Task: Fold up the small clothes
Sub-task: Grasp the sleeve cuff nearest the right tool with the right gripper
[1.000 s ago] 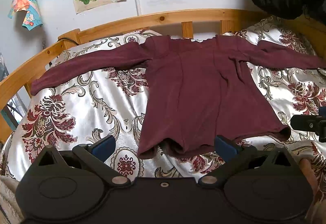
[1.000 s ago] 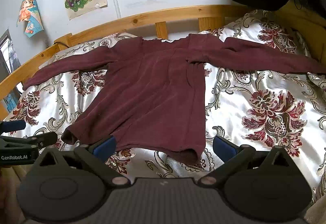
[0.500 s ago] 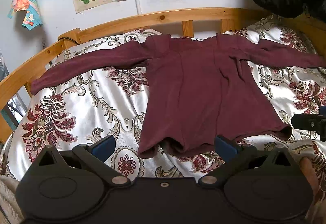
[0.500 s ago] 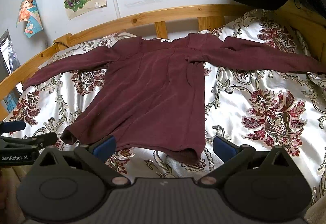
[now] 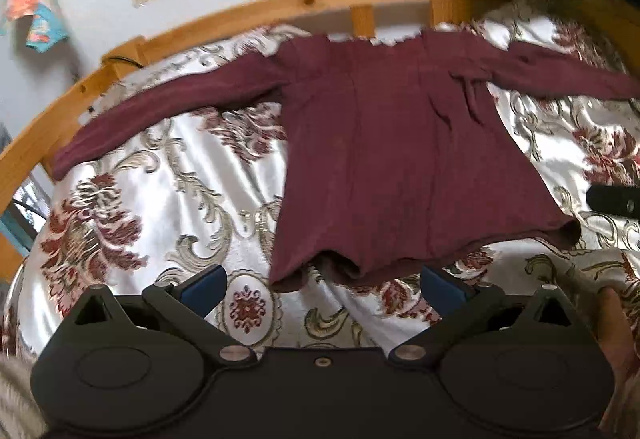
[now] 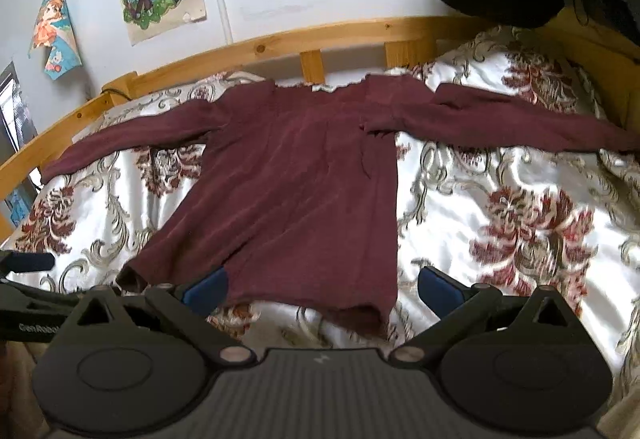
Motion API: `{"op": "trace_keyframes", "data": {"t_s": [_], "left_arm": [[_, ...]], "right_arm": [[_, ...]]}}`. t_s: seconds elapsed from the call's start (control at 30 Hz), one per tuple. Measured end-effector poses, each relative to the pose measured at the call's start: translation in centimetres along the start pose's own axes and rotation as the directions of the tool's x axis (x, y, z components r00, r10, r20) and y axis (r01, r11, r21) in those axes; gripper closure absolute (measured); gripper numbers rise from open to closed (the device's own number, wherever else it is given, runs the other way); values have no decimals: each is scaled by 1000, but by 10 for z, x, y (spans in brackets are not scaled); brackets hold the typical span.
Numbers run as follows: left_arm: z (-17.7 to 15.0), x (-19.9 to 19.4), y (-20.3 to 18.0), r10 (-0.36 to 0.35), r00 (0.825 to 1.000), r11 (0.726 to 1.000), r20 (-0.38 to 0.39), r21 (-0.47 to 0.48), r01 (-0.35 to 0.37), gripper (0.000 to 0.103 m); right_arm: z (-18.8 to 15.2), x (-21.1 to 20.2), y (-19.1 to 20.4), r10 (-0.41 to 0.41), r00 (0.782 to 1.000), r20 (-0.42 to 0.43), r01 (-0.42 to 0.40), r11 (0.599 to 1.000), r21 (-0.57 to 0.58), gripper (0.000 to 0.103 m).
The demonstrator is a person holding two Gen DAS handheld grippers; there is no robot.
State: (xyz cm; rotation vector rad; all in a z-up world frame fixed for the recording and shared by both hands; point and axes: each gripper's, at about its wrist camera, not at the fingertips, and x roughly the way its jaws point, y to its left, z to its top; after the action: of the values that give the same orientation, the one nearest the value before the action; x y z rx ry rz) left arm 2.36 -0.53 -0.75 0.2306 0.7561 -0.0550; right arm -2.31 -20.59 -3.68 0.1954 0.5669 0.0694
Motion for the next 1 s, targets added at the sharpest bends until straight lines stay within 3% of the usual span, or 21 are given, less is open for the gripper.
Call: {"op": "trace_keyframes", "data": {"t_s": [0.17,0.3,0.43,0.63,0.73,0.83,0.93,1.0], "left_arm": [[48,9,-10,-35,999,997,8,64,34,1],[84,30,-25,-84,991,993,100,91,75,1],[104,67,-37,-109,985,991,131,92,98,1],[92,126,-36,-132,977,988,166,100,117,1],[85,147,-28,-144,977,988,154,70,135,1],[84,160,-20,-184,975,983,123,24,182,1],[83,165,-17,-206,970,978,130,6,207,1],[82,167,-16,-219,968,975,121,2,220,1]], "right_arm": [[41,-5,-43,-38,994,103,29,995,91,0],[64,-2,-104,-136,968,210,84,967,238,0],[73,18,-168,-281,932,229,188,915,358,0],[78,40,-239,-448,877,174,355,848,393,5],[88,60,-265,-520,846,116,470,831,297,14],[98,90,-274,-593,802,71,590,805,56,24],[106,116,-279,-632,775,7,623,762,-176,26],[109,130,-279,-673,740,-11,640,709,-296,26]]}}
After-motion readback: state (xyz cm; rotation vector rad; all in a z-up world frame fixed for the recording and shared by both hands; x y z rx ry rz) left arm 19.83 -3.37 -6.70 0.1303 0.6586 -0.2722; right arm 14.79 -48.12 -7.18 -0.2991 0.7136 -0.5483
